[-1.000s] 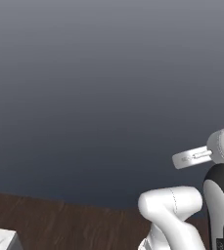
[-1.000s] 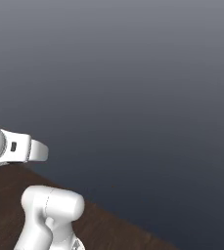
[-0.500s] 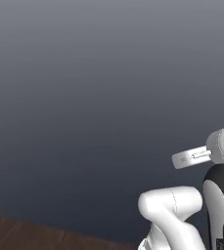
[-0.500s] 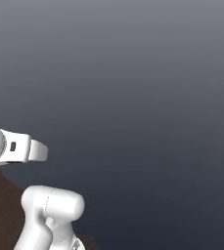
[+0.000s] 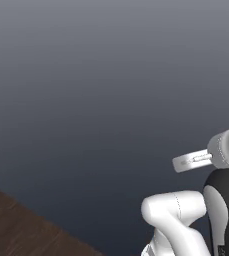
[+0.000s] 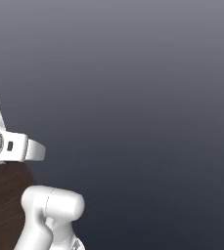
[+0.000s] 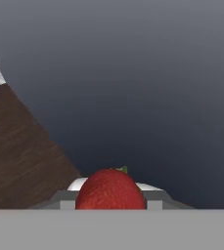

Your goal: Take the strawberry from the fridge and place it on top of the pancake, located on the dining counter.

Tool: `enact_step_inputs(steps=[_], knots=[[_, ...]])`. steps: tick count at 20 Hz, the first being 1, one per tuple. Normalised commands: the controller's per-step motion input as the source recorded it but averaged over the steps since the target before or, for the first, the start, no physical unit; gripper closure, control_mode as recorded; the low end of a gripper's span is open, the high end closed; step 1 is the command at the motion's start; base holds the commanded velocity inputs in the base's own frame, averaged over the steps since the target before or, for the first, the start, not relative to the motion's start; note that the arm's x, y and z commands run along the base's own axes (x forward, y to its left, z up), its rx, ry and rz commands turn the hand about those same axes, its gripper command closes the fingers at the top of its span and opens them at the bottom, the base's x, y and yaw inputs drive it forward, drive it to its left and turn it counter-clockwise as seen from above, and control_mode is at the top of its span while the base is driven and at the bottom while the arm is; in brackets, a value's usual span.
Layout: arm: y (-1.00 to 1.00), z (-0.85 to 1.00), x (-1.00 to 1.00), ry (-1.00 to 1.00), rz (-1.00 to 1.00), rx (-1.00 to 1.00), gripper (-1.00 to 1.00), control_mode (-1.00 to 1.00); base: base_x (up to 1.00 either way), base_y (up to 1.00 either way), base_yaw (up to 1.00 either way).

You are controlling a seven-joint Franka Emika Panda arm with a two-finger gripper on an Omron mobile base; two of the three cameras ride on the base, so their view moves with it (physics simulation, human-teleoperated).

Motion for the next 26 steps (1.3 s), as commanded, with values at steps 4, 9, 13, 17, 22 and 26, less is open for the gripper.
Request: enact_step_inputs(steps=[4, 9, 13, 17, 22, 26], knots=[[0.00, 0.00, 0.00, 0.00, 0.00, 0.00, 1.00, 1.00, 1.00, 0.37, 0.54], [0.00, 0.00, 0.00, 0.00, 0.00, 0.00, 1.00, 1.00, 1.00, 0.25, 0.56], [0.00, 0.00, 0.00, 0.00, 0.00, 0.00, 1.00, 1.00, 1.00, 0.03, 0.56], [0.00, 0.00, 0.00, 0.00, 0.00, 0.00, 1.00, 1.00, 1.00, 0.02, 0.54], [0.00, 0.00, 0.00, 0.00, 0.00, 0.00, 1.00, 1.00, 1.00, 0.00, 0.53], [0.00, 0.00, 0.00, 0.00, 0.00, 0.00, 1.00, 1.00, 1.00, 0.00, 0.55]])
